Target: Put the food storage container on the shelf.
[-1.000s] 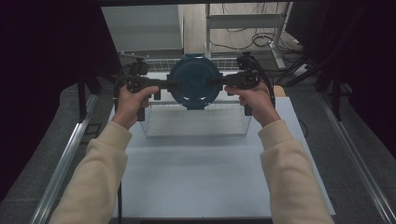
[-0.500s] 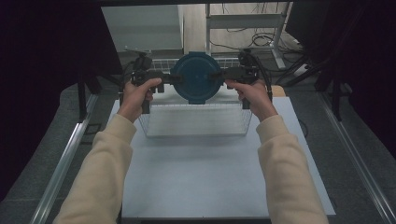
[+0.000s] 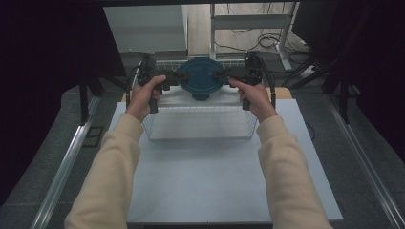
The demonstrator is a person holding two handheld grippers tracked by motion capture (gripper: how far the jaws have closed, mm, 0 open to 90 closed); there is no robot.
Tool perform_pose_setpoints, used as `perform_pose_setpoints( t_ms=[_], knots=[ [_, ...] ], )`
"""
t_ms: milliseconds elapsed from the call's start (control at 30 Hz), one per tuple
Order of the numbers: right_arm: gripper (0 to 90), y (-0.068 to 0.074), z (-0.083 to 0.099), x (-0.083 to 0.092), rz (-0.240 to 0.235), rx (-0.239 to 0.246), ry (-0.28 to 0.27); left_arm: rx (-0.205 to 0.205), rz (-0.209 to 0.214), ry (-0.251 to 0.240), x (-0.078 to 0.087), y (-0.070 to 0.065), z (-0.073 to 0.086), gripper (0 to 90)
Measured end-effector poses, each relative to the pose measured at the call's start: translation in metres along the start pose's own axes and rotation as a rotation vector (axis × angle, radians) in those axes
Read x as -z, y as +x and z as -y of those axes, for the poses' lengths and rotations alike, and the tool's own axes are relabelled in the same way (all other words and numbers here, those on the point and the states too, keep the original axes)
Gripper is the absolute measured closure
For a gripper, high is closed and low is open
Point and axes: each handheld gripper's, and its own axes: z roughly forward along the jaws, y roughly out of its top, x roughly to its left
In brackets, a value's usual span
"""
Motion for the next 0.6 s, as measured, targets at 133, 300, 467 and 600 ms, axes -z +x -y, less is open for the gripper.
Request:
perform_pose_setpoints(
  t_ms=[133, 300, 467, 600],
  knots=[
    [31.4, -0.002, 0.001, -0.002, 0.002, -0.012, -0.017, -0.002, 0.005, -0.005, -0.002, 0.004, 0.003, 29.5],
    [30.8, -0.002, 0.004, -0.002, 0.003, -0.015, -0.035, -0.042, -0.033, -0.026, -0.004, -0.002, 0.005, 25.8],
    [18.8, 0.008, 0.006, 0.004, 0.096, 0.064, -0.105, -0.097, -0.085, -0.079, 0.002, -0.009, 0.007, 18.4],
    [17.3, 0.011, 0.007, 0.013, 0.104, 0.097, -0.121, -0.114, -0.090, -0.097, 0.009, -0.015, 0.010, 17.3]
  ],
)
